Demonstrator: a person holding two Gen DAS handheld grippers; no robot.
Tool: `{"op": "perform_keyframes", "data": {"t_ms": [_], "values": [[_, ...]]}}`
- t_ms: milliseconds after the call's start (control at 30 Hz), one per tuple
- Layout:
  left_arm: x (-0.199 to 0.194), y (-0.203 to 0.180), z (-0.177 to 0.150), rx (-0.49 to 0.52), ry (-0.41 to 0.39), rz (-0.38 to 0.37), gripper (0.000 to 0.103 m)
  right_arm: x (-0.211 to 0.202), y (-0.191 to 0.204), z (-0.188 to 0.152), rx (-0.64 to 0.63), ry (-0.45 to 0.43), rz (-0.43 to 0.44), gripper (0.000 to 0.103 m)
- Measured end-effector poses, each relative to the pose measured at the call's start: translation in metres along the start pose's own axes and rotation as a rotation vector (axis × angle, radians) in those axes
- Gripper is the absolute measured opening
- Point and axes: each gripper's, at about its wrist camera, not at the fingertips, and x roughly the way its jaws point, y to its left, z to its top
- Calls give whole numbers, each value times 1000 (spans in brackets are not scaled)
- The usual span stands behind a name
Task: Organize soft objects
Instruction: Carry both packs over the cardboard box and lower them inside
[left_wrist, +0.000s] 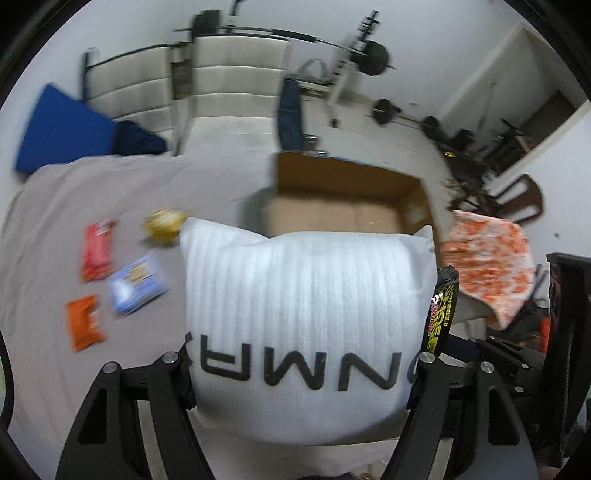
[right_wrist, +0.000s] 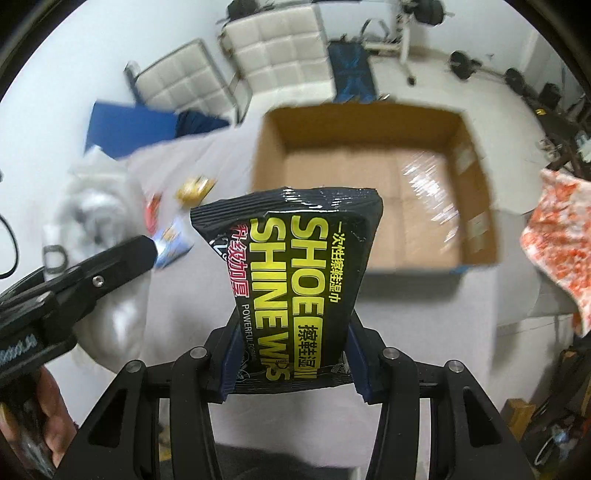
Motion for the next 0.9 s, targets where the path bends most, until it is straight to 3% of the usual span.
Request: {"op": "perform_keyframes", "data": {"t_ms": [167,367,600,900], "values": [[56,-49,61,-13,87,-95,73,3,-69,55,13,-12,-61,51],[151,-74,115,-77,200,-100,73,59,-130,119,3,49,-84,51],[226,-76,146,-109,271,-63,73,150,-153,162,-30,133,-104,52],[285,-76,161,-107,332,24,75,212,-167,199,-47,214,-105,54]]}}
